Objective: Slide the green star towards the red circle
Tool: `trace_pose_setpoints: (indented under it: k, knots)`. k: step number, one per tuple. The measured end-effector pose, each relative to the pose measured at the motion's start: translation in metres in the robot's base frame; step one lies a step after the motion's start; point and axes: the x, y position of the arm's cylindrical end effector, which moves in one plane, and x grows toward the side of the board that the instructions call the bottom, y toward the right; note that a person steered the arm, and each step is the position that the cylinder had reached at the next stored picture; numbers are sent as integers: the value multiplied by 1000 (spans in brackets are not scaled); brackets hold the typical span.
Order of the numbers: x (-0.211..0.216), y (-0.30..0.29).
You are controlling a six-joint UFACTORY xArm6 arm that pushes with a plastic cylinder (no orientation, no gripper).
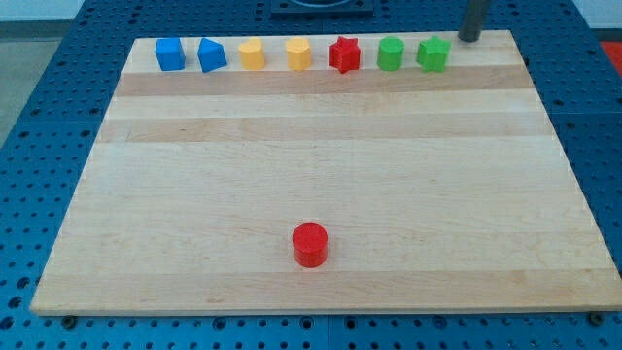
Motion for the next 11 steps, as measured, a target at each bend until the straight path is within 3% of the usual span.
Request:
trace_pose_setpoints:
  k: [3, 9, 11]
  knots:
    - [23, -42]
    - [180, -93]
    - [222, -135]
